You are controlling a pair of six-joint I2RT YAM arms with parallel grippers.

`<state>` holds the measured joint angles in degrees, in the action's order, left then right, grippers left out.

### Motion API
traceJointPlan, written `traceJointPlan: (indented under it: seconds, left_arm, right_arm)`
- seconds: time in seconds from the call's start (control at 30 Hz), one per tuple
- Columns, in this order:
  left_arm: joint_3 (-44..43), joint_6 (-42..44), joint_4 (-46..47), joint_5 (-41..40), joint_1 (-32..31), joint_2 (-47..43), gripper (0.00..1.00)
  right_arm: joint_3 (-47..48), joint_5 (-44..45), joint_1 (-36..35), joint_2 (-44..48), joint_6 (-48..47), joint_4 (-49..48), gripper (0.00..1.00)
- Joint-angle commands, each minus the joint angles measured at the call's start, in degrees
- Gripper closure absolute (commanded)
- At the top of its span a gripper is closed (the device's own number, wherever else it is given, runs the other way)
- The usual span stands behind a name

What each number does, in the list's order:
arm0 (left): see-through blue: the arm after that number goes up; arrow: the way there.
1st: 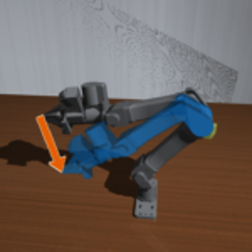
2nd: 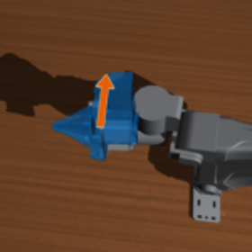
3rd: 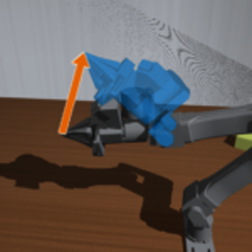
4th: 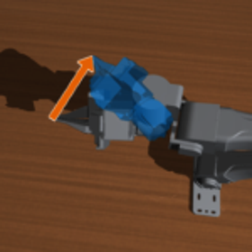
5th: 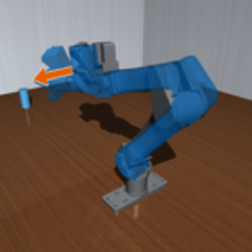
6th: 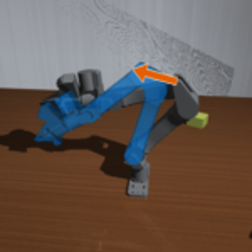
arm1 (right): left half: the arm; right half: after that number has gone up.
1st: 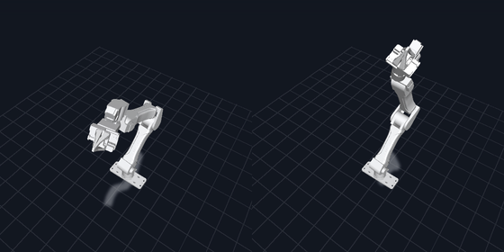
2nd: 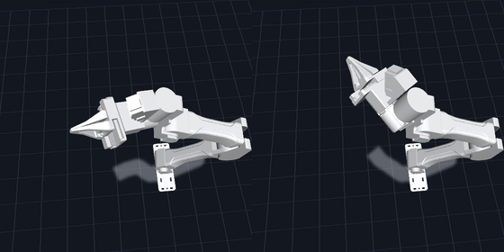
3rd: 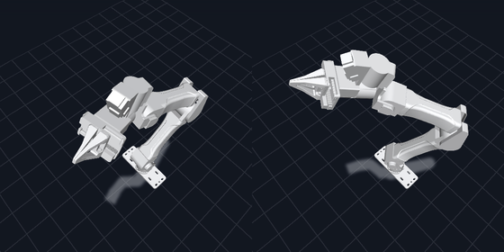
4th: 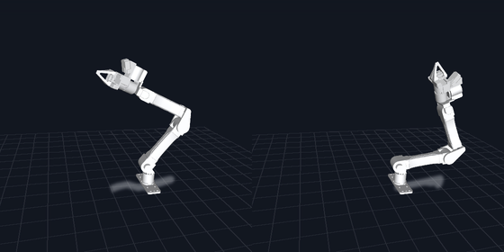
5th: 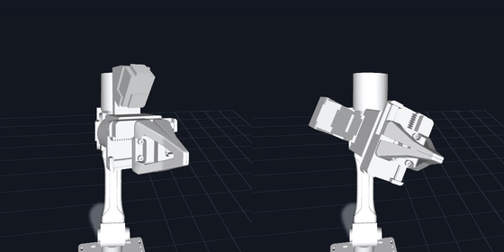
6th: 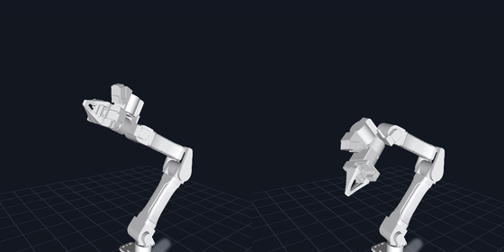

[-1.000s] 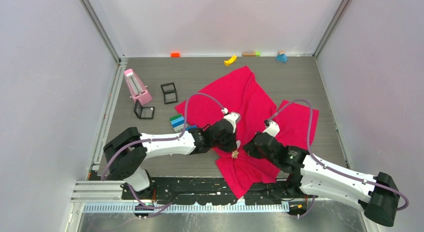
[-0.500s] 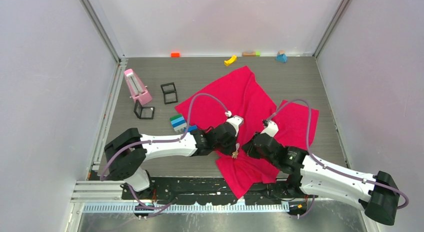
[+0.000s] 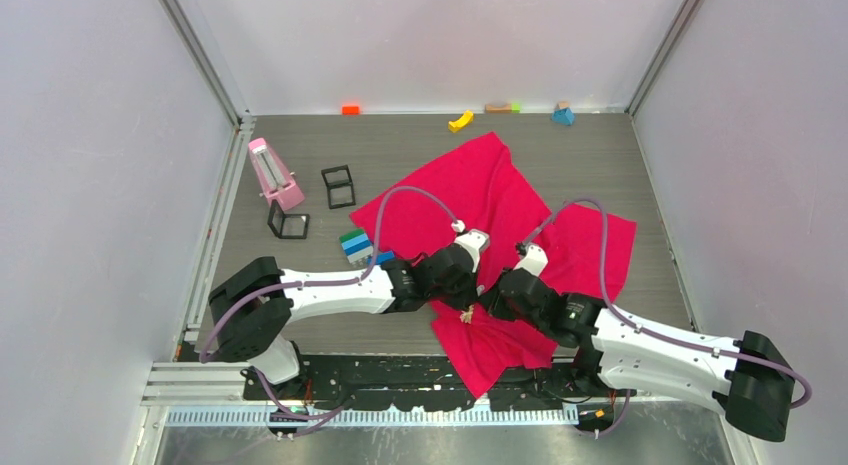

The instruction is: Pin the brooch onto the clothing

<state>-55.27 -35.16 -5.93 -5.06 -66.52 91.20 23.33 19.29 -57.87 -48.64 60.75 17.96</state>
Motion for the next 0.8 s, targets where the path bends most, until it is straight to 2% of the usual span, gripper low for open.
traceJointPlan:
  seconds: [0.0, 0.17, 0.3, 0.47, 0.77]
  left_arm:
    - [1.0, -2.3, 4.9, 1.3, -0.3, -0.6, 1.0]
    - [2.4, -3.8, 5.6, 1.8, -0.2, -0.2, 1.0]
    - [3.5, -5.1, 7.8, 2.4, -0.1, -0.5, 1.0]
    - [4.6, -6.3, 10.6, 4.3, 0.2, -0.8, 1.0]
    - [8.6, -11.0, 19.9, 8.2, 2.0, -4.1, 1.0]
  right_arm:
    - [0.3, 0.6, -0.7, 2.1, -0.5, -2.6, 0.91]
    - [1.0, 1.3, -0.7, 8.1, -0.7, 2.2, 0.71]
    - [1.5, 3.2, -0.7, 13.0, -0.6, 8.3, 0.62]
    - [1.1, 5.8, -0.7, 18.6, 0.1, 14.0, 0.57]
    - [-2.6, 6.8, -0.7, 22.2, 2.2, 14.5, 0.56]
